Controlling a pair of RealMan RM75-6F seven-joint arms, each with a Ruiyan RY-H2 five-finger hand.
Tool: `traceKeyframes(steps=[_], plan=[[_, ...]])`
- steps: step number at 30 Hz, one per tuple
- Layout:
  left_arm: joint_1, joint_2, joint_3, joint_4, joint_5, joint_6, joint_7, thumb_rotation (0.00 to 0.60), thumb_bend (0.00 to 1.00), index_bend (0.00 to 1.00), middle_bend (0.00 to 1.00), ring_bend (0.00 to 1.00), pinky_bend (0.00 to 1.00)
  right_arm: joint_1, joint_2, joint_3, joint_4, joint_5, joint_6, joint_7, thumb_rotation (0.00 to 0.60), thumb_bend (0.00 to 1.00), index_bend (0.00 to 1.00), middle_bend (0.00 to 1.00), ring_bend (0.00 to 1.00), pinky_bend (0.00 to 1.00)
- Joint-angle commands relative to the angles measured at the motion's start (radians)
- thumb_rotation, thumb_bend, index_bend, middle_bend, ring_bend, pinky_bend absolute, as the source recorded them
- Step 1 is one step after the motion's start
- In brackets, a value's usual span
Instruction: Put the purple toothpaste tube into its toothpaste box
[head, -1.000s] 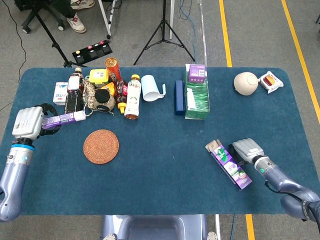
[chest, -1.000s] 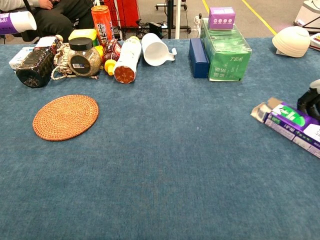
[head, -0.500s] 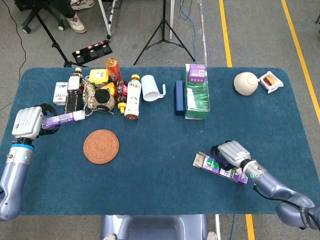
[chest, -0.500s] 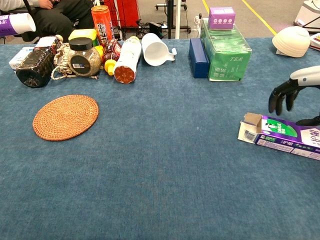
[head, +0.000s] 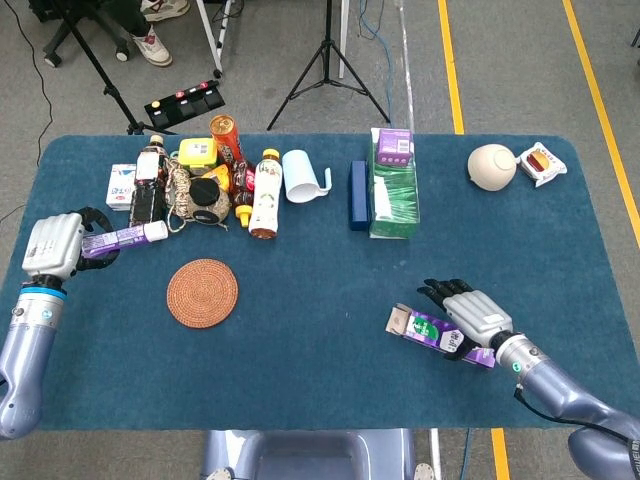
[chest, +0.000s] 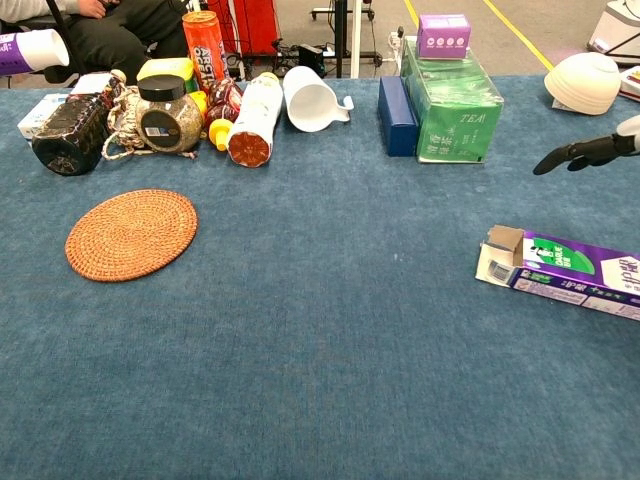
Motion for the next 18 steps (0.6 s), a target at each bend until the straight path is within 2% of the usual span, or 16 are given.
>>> traceKeyframes(steps=[1, 7, 18], plan=[[0.001, 0.000, 0.000, 0.001, 0.001, -0.001, -0.002, 0.600, 0.27, 0.58, 0.41, 0.39, 0.62, -0.024, -0.010, -0.021, -0.012, 0.021, 0.034, -0.041, 0.600, 0.12, 0.03, 0.00, 0.00, 0.00], [0.002, 0.002, 0.000, 0.000, 0.004, -0.001, -0.003, 0.600, 0.27, 0.58, 0.42, 0.39, 0.62, -0.044, -0.059, -0.047, 0.018, 0.039, 0.051, -0.081, 0.600, 0.12, 0.03, 0.00, 0.00, 0.00], [-0.003, -0.008, 0.002, 0.011, -0.001, -0.004, 0.007, 0.600, 0.27, 0.58, 0.41, 0.39, 0.62, -0.077, -0.147, -0.066, 0.137, 0.058, 0.087, -0.121, 0.600, 0.12, 0.03, 0.00, 0.00, 0.00]])
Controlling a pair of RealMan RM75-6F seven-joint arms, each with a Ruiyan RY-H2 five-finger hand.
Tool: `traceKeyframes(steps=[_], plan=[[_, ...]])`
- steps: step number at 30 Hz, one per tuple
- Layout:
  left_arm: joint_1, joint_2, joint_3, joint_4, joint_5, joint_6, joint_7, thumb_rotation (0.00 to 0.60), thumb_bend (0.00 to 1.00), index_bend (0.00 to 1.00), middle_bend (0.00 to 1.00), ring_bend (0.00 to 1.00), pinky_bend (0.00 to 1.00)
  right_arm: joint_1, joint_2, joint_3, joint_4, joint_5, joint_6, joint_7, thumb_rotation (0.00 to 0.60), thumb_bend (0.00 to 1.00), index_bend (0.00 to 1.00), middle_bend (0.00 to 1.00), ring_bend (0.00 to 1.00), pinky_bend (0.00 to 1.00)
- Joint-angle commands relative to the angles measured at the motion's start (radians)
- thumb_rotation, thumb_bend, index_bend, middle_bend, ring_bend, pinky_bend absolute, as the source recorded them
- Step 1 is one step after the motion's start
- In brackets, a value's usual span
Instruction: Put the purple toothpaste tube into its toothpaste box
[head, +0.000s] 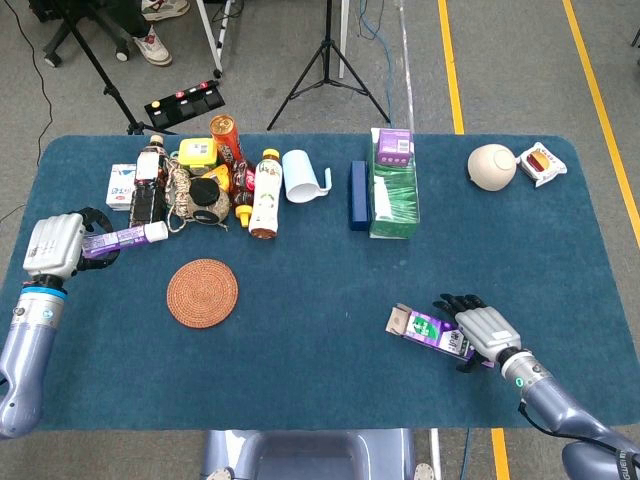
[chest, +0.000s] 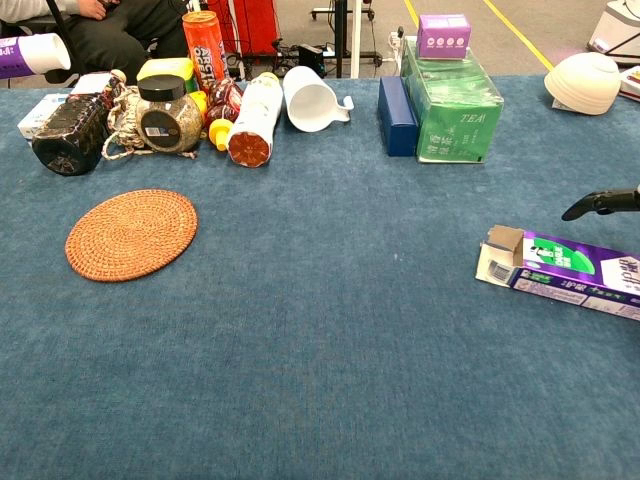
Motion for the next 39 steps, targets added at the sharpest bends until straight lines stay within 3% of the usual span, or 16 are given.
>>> traceKeyframes(steps=[1, 15, 20, 25, 33, 39], plan=[[-0.001, -0.002, 0.001, 0.001, 0.000, 0.001, 0.004, 0.600, 0.27, 0.58, 0.41, 0.39, 0.62, -0.012, -0.027, -0.001, 0.044, 0.000, 0.017, -0.007, 0.600, 0.12, 0.03, 0.00, 0.00, 0.00], [-0.006, -0.009, 0.000, -0.009, -0.005, 0.011, 0.027, 0.600, 0.27, 0.58, 0.42, 0.39, 0.62, -0.030, -0.093, 0.013, 0.171, 0.015, 0.013, 0.023, 0.600, 0.12, 0.02, 0.00, 0.00, 0.00], [-0.006, -0.011, 0.001, -0.007, -0.009, 0.011, 0.029, 0.600, 0.27, 0.58, 0.41, 0.39, 0.62, -0.021, -0.097, 0.023, 0.170, 0.025, -0.016, 0.041, 0.600, 0.13, 0.02, 0.00, 0.00, 0.00], [-0.006, -0.013, 0.001, -0.002, -0.008, 0.009, 0.027, 0.600, 0.27, 0.58, 0.41, 0.39, 0.62, -0.013, -0.113, 0.037, 0.167, 0.031, -0.022, 0.041, 0.600, 0.17, 0.07, 0.09, 0.04, 0.01], [-0.002, -0.006, -0.001, 0.007, -0.007, 0.005, 0.013, 0.600, 0.27, 0.58, 0.42, 0.39, 0.62, -0.015, -0.146, 0.048, 0.196, 0.037, -0.007, 0.035, 0.600, 0.31, 0.27, 0.27, 0.22, 0.21], [0.001, -0.005, -0.001, 0.017, -0.007, -0.002, 0.002, 0.600, 0.27, 0.58, 0.41, 0.39, 0.62, -0.032, -0.159, 0.057, 0.205, -0.026, 0.029, 0.080, 0.600, 0.41, 0.43, 0.40, 0.38, 0.40]])
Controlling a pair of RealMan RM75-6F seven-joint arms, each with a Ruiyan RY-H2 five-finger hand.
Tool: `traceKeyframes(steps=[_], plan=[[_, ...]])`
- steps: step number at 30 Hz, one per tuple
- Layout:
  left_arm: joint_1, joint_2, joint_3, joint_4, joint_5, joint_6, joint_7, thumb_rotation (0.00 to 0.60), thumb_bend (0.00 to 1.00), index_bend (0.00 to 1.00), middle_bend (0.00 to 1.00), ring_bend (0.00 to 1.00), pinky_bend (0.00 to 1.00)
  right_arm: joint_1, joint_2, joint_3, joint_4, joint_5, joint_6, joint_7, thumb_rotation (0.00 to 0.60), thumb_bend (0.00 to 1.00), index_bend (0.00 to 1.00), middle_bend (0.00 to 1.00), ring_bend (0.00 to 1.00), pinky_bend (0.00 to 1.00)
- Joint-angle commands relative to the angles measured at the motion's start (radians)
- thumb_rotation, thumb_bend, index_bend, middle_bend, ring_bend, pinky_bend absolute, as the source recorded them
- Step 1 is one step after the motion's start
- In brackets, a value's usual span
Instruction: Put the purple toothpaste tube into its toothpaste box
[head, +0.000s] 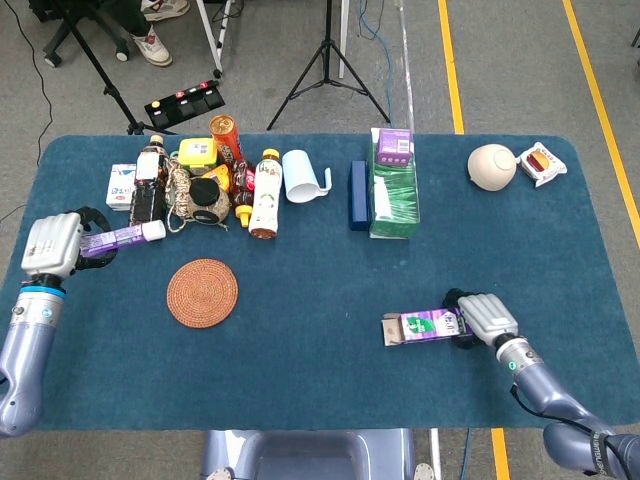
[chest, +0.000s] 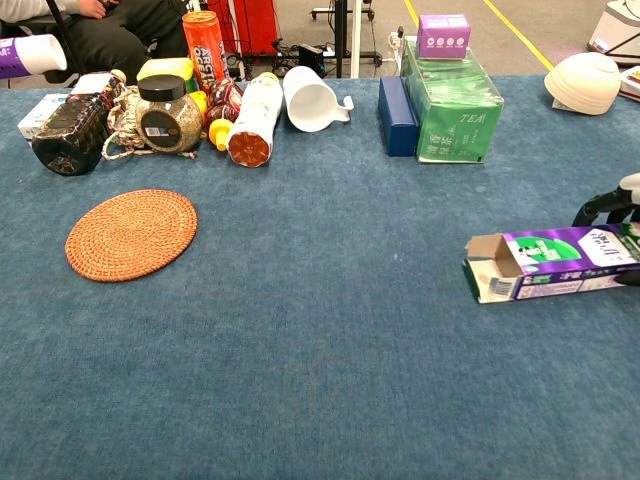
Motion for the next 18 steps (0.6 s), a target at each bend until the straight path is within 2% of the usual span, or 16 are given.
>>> traceKeyframes(steps=[1, 5, 14, 18], plan=[[0.001, 0.000, 0.000, 0.001, 0.001, -0.001, -0.003, 0.600, 0.27, 0.58, 0.41, 0.39, 0.62, -0.011, -0.006, 0.007, 0.003, -0.037, 0.022, 0.034, 0.600, 0.42, 0.45, 0.43, 0.41, 0.43], [0.002, 0.002, -0.001, 0.002, 0.004, -0.002, -0.008, 0.600, 0.27, 0.58, 0.41, 0.39, 0.62, -0.025, -0.003, 0.015, -0.002, -0.097, 0.052, 0.101, 0.600, 0.46, 0.49, 0.48, 0.45, 0.47], [0.005, 0.006, -0.002, 0.004, 0.007, -0.004, -0.016, 0.600, 0.27, 0.58, 0.41, 0.39, 0.62, -0.039, 0.017, 0.039, -0.018, -0.199, 0.109, 0.245, 0.600, 0.49, 0.51, 0.49, 0.47, 0.47], [0.006, -0.001, 0.007, 0.004, 0.038, 0.000, -0.018, 0.600, 0.27, 0.58, 0.42, 0.39, 0.62, -0.032, 0.012, 0.082, -0.043, -0.201, 0.142, 0.291, 0.600, 0.49, 0.51, 0.50, 0.47, 0.47]])
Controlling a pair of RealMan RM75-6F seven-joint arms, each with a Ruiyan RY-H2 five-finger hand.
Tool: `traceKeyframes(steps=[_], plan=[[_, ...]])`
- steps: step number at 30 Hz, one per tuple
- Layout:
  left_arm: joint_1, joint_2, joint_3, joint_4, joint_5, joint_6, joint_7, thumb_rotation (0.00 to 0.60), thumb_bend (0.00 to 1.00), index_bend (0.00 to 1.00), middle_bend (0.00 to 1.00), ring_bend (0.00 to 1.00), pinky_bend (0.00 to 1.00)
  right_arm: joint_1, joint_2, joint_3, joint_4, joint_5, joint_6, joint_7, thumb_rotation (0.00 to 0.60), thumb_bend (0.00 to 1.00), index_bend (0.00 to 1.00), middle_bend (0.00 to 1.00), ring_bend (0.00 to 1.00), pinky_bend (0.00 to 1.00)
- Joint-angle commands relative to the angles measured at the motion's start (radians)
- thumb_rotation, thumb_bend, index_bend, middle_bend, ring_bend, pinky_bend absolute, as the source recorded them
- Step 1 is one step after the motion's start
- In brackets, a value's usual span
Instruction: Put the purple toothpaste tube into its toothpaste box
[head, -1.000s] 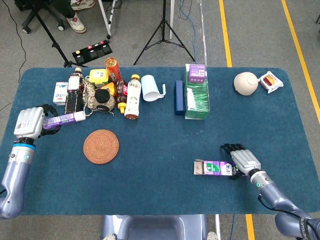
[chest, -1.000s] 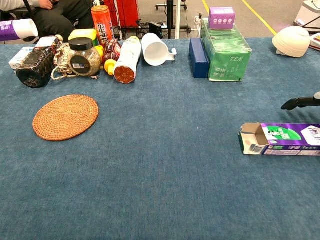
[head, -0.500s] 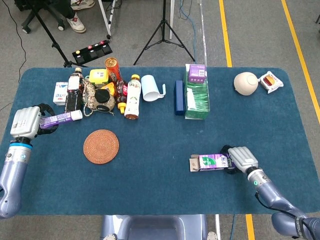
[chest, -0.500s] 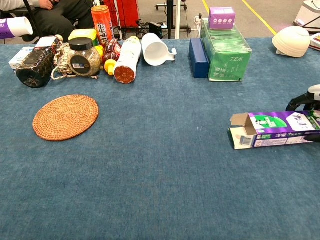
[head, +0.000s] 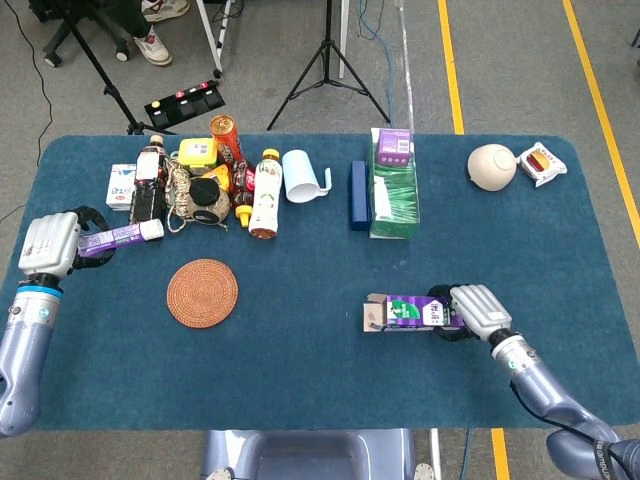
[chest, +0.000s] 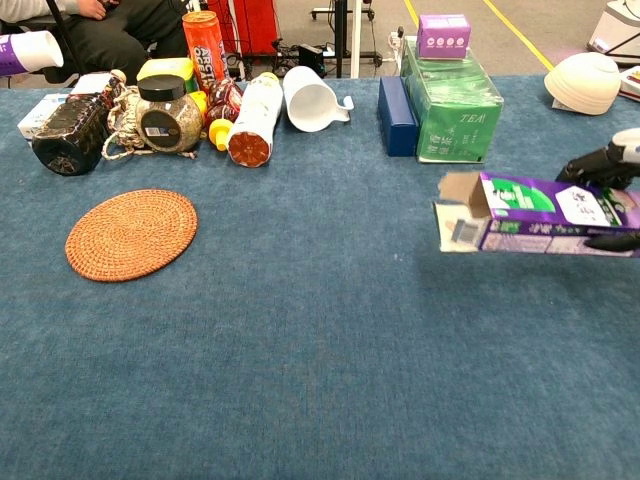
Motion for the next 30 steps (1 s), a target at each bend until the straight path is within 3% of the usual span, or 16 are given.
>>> traceKeyframes(steps=[1, 4, 12, 23, 30], plan=[[0.000, -0.006, 0.008, -0.003, 0.023, -0.001, -0.002, 0.600, 0.27, 0.58, 0.42, 0.39, 0.62, 0.003, -0.006, 0.034, -0.026, -0.002, 0.031, 0.024, 0.600, 0.50, 0.51, 0.50, 0.47, 0.47], [-0.007, 0.000, 0.017, -0.029, 0.050, -0.025, -0.009, 0.600, 0.27, 0.58, 0.42, 0.39, 0.62, 0.008, -0.024, 0.049, -0.044, 0.000, 0.055, -0.018, 0.600, 0.50, 0.51, 0.50, 0.47, 0.47], [-0.026, 0.018, 0.027, -0.131, 0.085, -0.026, 0.041, 0.600, 0.27, 0.58, 0.42, 0.39, 0.62, 0.047, -0.117, 0.075, -0.071, 0.114, 0.064, -0.286, 0.600, 0.50, 0.51, 0.50, 0.47, 0.47], [-0.118, -0.018, 0.025, -0.311, -0.012, 0.032, 0.327, 0.600, 0.27, 0.58, 0.42, 0.39, 0.62, 0.100, -0.249, 0.135, -0.152, 0.280, 0.186, -0.620, 0.600, 0.51, 0.51, 0.50, 0.47, 0.48], [-0.182, -0.087, 0.022, -0.355, -0.094, 0.076, 0.466, 0.600, 0.27, 0.58, 0.42, 0.39, 0.62, 0.133, -0.283, 0.158, -0.193, 0.376, 0.221, -0.740, 0.600, 0.52, 0.51, 0.50, 0.47, 0.48]])
